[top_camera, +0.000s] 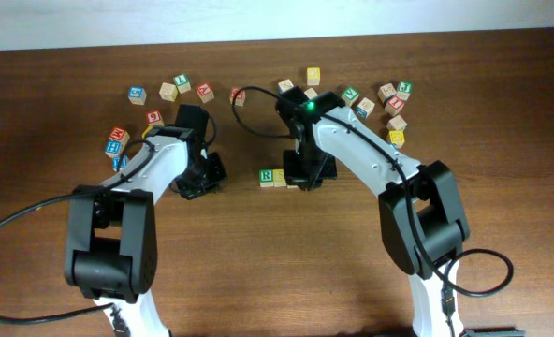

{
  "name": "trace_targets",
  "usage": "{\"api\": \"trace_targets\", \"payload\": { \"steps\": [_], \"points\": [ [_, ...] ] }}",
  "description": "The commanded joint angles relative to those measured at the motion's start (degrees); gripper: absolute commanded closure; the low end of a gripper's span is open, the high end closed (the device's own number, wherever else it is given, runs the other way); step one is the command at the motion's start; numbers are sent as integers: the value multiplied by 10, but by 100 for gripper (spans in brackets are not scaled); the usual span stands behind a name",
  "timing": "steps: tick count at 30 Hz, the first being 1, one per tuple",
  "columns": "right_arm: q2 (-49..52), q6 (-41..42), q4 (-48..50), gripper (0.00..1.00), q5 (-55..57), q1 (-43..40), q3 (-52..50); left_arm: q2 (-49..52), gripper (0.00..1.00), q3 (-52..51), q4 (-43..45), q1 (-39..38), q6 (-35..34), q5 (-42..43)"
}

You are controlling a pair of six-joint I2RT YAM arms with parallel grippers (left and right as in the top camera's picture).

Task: Spell out RSS

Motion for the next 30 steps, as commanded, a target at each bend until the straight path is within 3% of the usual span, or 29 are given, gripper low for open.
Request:
{"api": "trace_targets", "payload": {
  "steps": [1,30],
  "points": [
    [3,-24,10,96,-20,8,-23,2,100,-3,-7,12,-18,-18],
    [5,-6,111,96,-38,8,-78,2,100,-3,-8,11,-17,-18]
  ]
}}
